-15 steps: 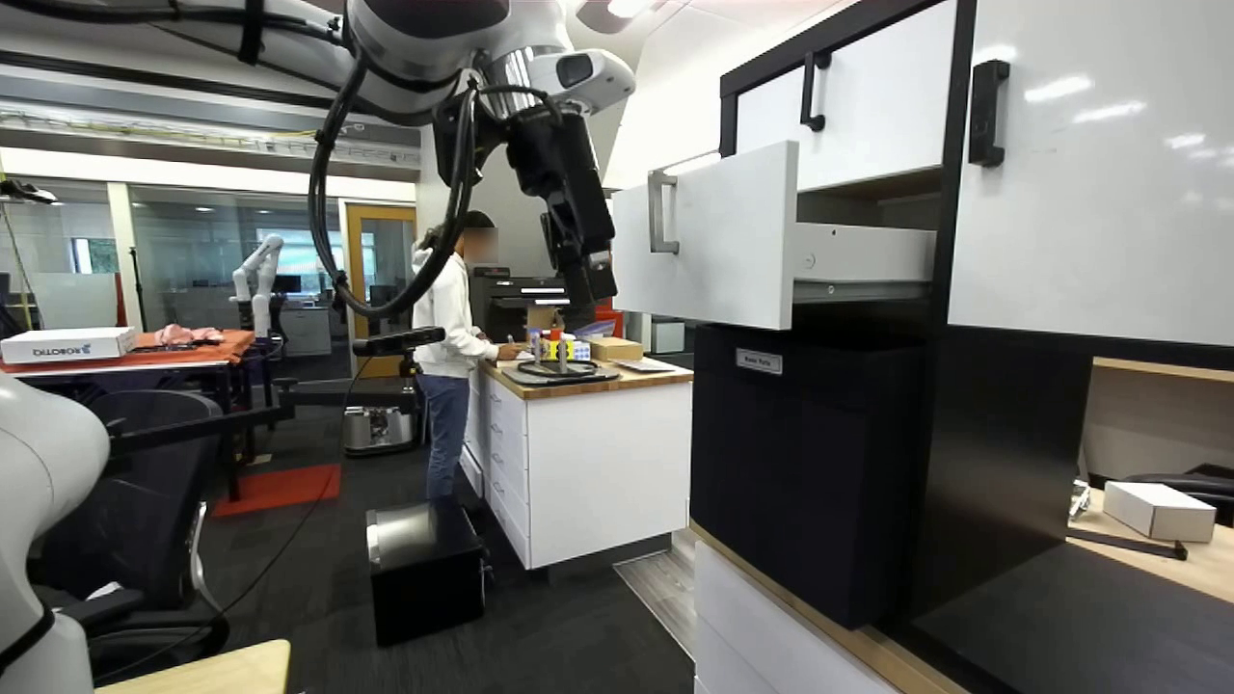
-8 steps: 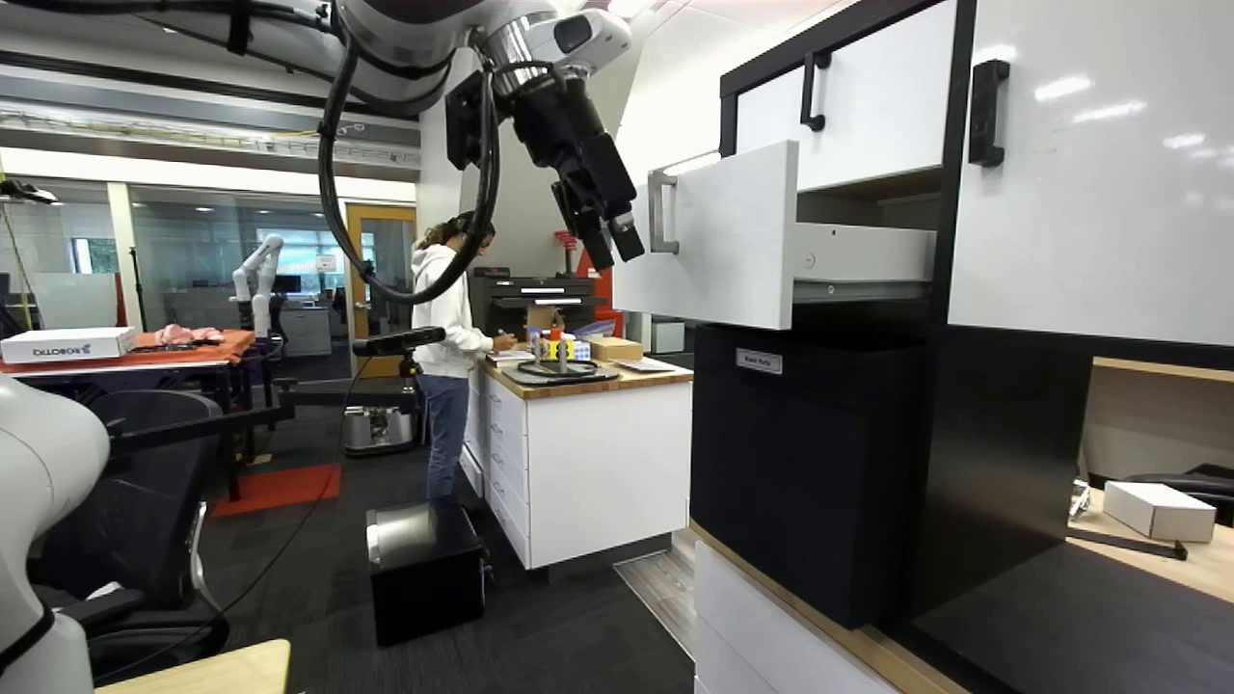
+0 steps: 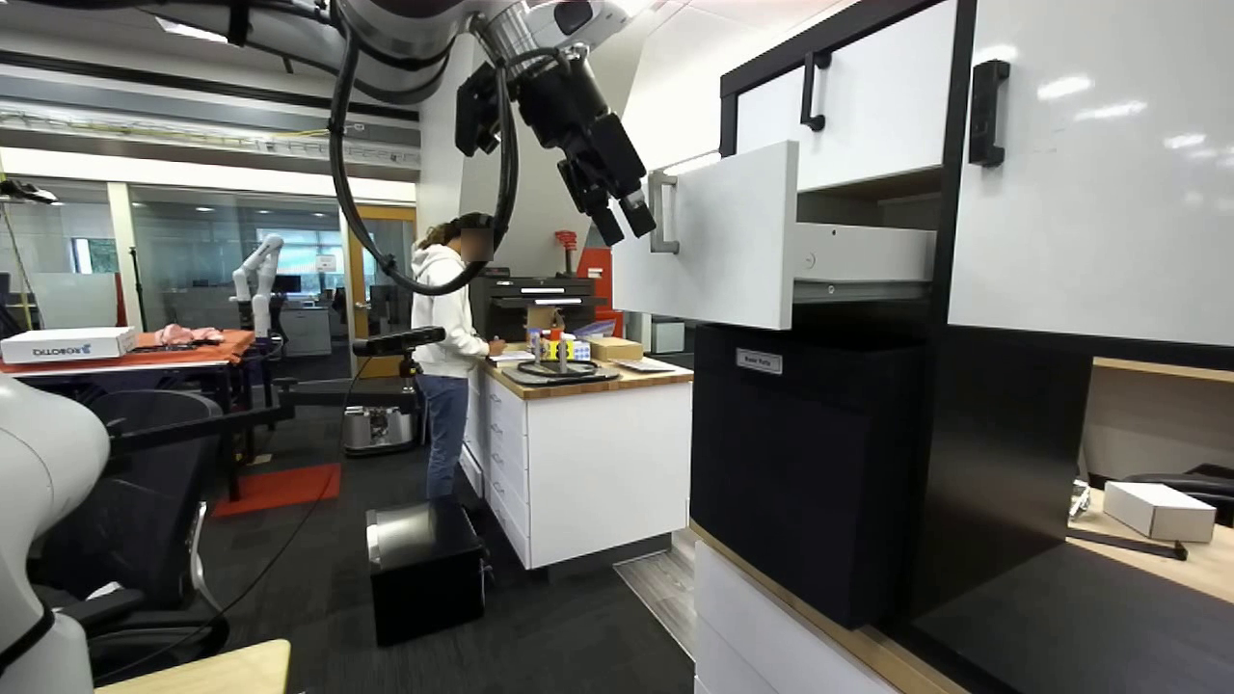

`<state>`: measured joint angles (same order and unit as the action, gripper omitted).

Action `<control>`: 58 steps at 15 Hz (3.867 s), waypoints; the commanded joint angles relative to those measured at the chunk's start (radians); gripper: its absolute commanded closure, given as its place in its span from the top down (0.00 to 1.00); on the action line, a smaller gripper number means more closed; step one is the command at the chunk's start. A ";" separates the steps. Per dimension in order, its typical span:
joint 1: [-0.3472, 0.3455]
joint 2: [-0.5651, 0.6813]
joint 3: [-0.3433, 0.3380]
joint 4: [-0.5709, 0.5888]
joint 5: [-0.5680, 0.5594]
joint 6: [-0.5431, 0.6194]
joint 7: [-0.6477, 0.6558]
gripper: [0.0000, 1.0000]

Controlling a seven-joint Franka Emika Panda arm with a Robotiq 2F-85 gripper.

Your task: Close the bottom drawer of the black and white file cabinet

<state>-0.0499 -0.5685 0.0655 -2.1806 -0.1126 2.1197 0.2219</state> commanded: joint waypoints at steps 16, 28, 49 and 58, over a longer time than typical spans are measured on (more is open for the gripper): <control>-0.001 0.078 0.069 0.036 -0.041 0.168 0.033 0.47; -0.004 0.076 0.044 0.021 -0.048 0.220 -0.007 0.05; 0.006 0.566 -0.030 0.435 -0.017 0.385 -0.134 0.05; 0.019 0.761 -0.043 0.662 0.022 0.373 -0.184 0.05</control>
<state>-0.0255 0.1195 0.0606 -1.5920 -0.1032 2.5041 0.0871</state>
